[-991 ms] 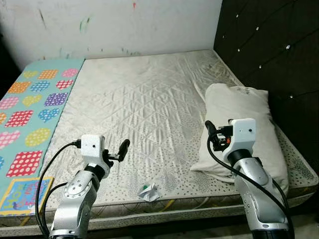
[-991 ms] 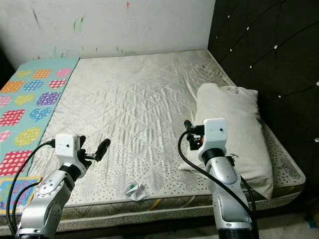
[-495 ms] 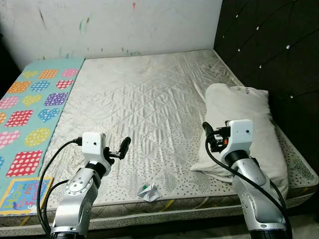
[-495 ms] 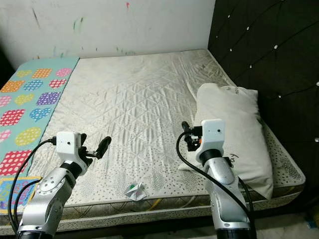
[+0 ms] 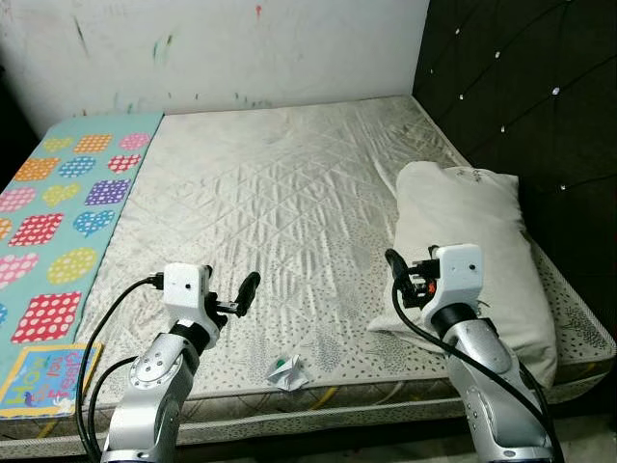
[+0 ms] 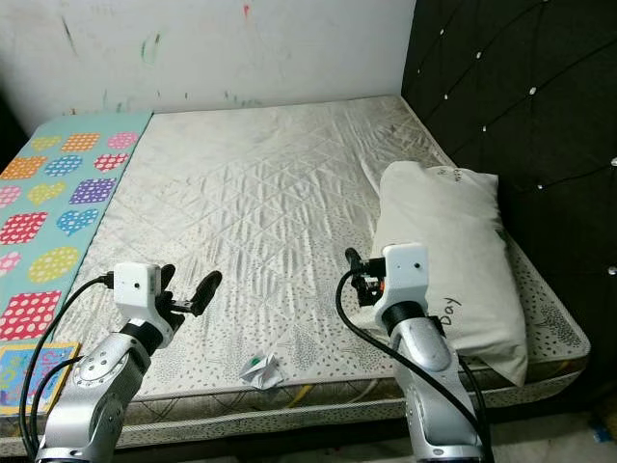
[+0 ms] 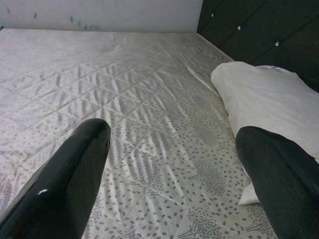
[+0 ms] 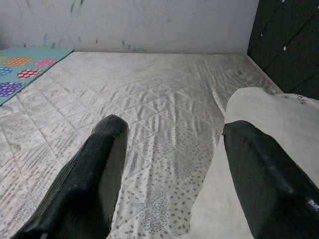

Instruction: Clean up the room

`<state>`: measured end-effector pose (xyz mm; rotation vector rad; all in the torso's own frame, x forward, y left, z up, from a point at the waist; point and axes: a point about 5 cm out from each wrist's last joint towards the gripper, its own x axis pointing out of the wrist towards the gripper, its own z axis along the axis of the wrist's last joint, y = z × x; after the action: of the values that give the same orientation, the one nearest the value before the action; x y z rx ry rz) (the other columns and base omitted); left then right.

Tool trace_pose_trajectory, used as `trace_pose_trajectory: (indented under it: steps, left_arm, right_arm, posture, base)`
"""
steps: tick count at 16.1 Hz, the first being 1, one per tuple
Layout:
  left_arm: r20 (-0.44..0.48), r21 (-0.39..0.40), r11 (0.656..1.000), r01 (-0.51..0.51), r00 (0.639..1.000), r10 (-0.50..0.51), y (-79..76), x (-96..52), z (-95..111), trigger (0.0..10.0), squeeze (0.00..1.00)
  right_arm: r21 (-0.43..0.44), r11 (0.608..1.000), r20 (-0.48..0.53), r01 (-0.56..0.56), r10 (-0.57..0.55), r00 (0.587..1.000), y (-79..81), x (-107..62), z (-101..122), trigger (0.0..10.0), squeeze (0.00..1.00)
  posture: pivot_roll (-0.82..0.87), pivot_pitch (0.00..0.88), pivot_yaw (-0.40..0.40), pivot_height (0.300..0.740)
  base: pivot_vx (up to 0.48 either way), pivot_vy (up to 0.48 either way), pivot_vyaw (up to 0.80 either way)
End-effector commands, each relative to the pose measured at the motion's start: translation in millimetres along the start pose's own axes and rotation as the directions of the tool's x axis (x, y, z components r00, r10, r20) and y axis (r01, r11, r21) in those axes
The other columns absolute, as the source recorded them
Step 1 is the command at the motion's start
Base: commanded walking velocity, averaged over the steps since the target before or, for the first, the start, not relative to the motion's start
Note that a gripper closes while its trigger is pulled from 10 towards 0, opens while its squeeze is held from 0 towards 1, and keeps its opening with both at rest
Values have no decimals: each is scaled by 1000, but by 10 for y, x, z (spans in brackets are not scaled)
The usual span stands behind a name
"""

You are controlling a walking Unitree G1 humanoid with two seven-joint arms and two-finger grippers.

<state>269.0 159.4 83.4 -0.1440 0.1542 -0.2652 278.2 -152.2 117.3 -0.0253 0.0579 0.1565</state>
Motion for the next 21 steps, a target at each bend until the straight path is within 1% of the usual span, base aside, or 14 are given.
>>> trace_pose_trajectory:
  steps: [1,4,5,6,16,21]
  left_arm:
    - [9,9,1000,-5,1000,5,9,-1,40,10000,0]
    - [5,5,1000,-16,1000,16,24,-27,28,10000,0]
    - [4,3,1000,-19,1000,19,27,-30,25,10000,0]
    - [3,1,1000,-21,1000,21,26,-31,26,10000,0]
    - [4,-14,999,-45,999,45,36,-36,23,10000,0]
    - [5,-7,998,-61,998,61,47,-45,20,10000,0]
  right_arm:
    - [0,1000,22,-10,10,1000,19,14,59,10000,0]
    - [1,1000,8,-25,25,1000,38,-38,22,10000,0]
    - [2,1000,6,-27,27,1000,44,-42,17,10000,0]
    - [4,999,4,-32,32,999,59,-42,16,10000,0]
    - [-10,998,-2,-68,68,998,77,-53,0,10000,0]
    - [-21,996,1,-89,89,996,92,-39,9,10000,0]
  posture:
    - [-243,0,44,740]
    - [-241,0,42,740]
    - [-241,0,42,731]
    - [-241,0,41,711]
    - [-241,0,35,591]
    - [-240,0,33,591]
  base:
    - [0,0,0]
    - [0,0,0]
    - [0,0,0]
    - [0,0,0]
    - [0,0,0]
    - [0,0,0]
